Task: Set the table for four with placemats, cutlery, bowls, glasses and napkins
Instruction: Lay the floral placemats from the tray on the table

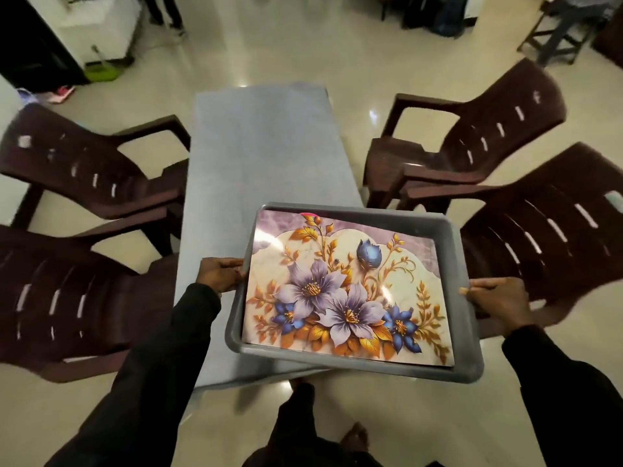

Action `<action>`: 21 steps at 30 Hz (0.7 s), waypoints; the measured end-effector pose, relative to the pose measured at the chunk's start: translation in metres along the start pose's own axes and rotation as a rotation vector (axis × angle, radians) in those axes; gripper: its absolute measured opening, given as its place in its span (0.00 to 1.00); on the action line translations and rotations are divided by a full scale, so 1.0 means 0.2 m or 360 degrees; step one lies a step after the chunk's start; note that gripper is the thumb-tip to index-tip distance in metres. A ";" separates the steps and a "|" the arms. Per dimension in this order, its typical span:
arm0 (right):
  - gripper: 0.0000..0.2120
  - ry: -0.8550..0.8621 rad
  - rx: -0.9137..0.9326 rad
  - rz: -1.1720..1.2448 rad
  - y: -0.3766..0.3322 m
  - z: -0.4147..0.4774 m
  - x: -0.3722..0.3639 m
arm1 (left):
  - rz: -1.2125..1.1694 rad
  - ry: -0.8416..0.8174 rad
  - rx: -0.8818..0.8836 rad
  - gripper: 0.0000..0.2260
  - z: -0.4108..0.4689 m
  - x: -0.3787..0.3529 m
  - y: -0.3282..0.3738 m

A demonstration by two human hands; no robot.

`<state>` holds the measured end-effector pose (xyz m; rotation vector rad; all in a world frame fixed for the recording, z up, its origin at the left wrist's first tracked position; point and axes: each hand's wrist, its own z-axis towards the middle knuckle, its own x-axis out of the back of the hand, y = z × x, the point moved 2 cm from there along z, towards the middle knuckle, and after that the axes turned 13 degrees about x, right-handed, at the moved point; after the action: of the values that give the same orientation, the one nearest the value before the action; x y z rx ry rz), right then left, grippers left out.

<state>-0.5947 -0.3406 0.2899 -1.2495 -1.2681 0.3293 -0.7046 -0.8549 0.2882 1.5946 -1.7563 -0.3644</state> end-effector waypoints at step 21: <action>0.07 -0.0203 0.0150 -0.0167 -0.79 0.95 -1.26 | -0.0352 0.0267 0.0191 0.05 0.93 0.70 0.45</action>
<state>-0.9080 -0.4969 0.2504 -1.0915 -1.4056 0.3936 -0.8918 -1.0182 0.2607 1.8559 -1.5043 -0.2248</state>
